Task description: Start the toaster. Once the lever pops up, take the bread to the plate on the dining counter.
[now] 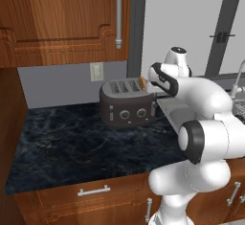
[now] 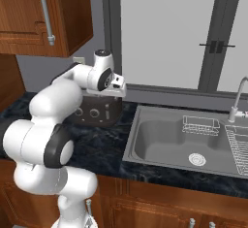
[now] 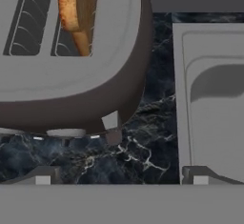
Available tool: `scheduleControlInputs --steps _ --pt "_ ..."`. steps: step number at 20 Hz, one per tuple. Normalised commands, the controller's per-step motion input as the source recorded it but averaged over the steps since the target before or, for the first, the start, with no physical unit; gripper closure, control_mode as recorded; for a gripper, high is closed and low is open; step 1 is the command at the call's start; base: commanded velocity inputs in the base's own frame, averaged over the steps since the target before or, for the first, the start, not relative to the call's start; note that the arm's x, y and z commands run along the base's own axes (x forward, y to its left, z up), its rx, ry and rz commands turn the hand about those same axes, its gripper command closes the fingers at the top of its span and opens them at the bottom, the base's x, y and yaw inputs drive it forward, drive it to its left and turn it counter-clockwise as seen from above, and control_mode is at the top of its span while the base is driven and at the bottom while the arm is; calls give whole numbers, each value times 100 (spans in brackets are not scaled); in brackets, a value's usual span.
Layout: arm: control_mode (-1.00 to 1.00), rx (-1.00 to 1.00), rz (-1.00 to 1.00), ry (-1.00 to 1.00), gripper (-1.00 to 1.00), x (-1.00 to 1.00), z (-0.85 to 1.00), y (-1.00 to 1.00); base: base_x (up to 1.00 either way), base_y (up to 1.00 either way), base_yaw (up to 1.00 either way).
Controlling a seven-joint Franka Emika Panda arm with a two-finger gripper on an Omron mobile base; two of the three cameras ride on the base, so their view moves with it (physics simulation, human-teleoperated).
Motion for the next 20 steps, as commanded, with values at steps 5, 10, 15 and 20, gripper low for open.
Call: scheduleControlInputs --steps 5,10,15,20 --pt "-100 0 0 0 -100 5 -1 -2 0 0 0" --pt "-100 1 0 0 -100 2 -7 -25 0 0 0" --pt "-100 1 0 0 -100 9 -12 -17 0 0 0" --pt "-100 0 0 1 -100 10 -8 0 0 0 0"
